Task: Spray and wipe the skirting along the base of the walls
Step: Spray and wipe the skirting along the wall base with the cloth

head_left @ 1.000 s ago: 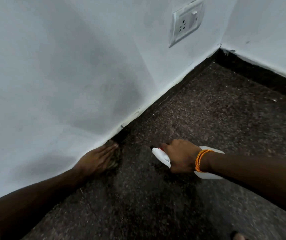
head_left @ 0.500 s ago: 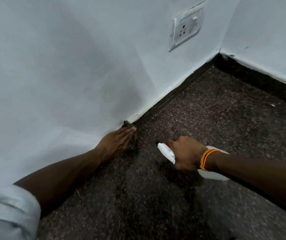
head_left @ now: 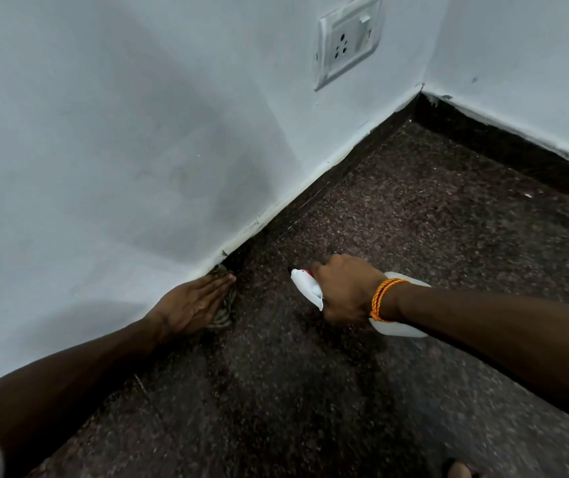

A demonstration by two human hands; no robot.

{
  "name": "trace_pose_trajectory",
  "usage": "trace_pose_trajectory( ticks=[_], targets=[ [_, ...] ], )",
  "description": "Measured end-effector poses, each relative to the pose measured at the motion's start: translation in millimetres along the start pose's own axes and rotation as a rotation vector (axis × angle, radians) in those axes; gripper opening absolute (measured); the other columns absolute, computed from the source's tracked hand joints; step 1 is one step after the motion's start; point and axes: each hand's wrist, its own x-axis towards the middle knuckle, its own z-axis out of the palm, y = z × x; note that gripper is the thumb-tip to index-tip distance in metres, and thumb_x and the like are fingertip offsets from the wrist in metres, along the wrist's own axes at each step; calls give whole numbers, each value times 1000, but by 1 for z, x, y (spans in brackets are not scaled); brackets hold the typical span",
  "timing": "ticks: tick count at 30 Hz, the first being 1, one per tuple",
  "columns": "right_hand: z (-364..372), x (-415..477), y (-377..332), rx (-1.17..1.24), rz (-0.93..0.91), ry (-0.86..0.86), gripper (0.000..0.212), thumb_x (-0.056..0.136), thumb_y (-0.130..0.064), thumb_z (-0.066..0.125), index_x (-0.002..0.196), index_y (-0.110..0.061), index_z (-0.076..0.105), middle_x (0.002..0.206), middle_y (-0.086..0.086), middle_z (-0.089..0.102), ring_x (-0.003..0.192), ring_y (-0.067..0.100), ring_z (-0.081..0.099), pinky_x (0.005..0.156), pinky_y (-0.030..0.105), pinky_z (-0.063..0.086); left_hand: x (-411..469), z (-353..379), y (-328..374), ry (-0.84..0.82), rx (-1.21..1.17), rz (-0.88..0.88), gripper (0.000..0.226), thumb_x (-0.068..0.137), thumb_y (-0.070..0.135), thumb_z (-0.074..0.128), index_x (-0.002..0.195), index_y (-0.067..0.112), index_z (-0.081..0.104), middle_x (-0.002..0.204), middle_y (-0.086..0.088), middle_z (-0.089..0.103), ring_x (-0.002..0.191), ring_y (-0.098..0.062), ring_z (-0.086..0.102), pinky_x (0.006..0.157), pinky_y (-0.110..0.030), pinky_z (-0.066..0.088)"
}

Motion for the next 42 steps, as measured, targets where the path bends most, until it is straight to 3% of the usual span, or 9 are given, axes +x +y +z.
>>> trace_pose_trajectory(
  ticks=[4, 7, 12, 19, 22, 26, 33, 37, 42],
  targets=[
    [6, 1, 6, 11, -20, 22, 49, 72, -35, 64, 113, -10, 58, 106, 13, 67, 91, 36, 66, 73, 38, 52, 37, -7, -4, -40, 29, 32, 56, 94, 6, 14, 148, -10, 21, 156, -24, 15, 146, -34, 17, 116, -42, 0],
    [10, 0, 10, 20, -28, 20, 50, 73, -36, 65, 114, -10, 54, 109, 12, 64, 92, 35, 64, 73, 38, 50, 79, -11, -13, 43, 83, 34, 58, 92, 6, 13, 145, -8, 32, 153, -23, 27, 144, -32, 27, 118, -41, 12],
    [7, -1, 19, 20, -15, 29, 47, 76, -35, 65, 113, -10, 53, 109, 12, 63, 93, 34, 63, 72, 36, 45, 92, -12, -18, 3, 66, -10, 51, 94, 8, 22, 134, -8, 50, 141, -24, 49, 133, -33, 47, 117, -44, 24],
    [6, -2, 29, 29, 7, 46, 52, 77, -35, 67, 120, -9, 52, 114, 13, 63, 98, 36, 63, 76, 38, 48, 24, -19, 4, -47, 101, -65, 52, 104, 9, 13, 122, -19, 54, 132, -33, 52, 124, -41, 53, 118, -47, 11],
    [7, -1, 33, 45, 16, 53, 54, 76, -35, 68, 121, -10, 52, 114, 13, 63, 97, 35, 63, 70, 34, 41, 61, -7, -12, 36, 139, -19, 49, 96, 4, 21, 130, -17, 49, 140, -32, 44, 132, -40, 45, 118, -46, 6],
    [4, 2, 42, 65, 30, 63, 48, 75, -33, 67, 115, -10, 54, 109, 14, 64, 93, 35, 63, 67, 31, 37, 135, -5, -32, 185, 91, -38, 54, 97, 1, 11, 133, -13, 48, 140, -29, 46, 134, -37, 44, 118, -47, 8],
    [-1, 11, 89, 104, 47, 20, 42, 73, -39, 61, 103, -8, 61, 101, 15, 68, 90, 37, 66, 68, 35, 46, 123, -9, -27, 86, 104, -10, 51, 96, 2, 15, 134, -15, 44, 144, -30, 40, 136, -39, 40, 118, -48, 5],
    [-12, 5, 116, 85, -62, -44, 46, 75, -35, 61, 114, -11, 59, 108, 15, 67, 95, 37, 65, 70, 33, 45, 106, -19, -29, 12, 54, 18, 54, 100, 1, 5, 135, -14, 43, 144, -29, 41, 135, -38, 41, 116, -48, 11],
    [-46, -15, 146, 47, -175, -28, 39, 78, -31, 61, 110, -10, 55, 103, 15, 66, 87, 37, 65, 65, 33, 40, 130, -41, -41, -178, 14, 22, 49, 92, 8, 26, 123, -11, 60, 132, -25, 56, 123, -35, 56, 119, -47, 17]
  ],
)
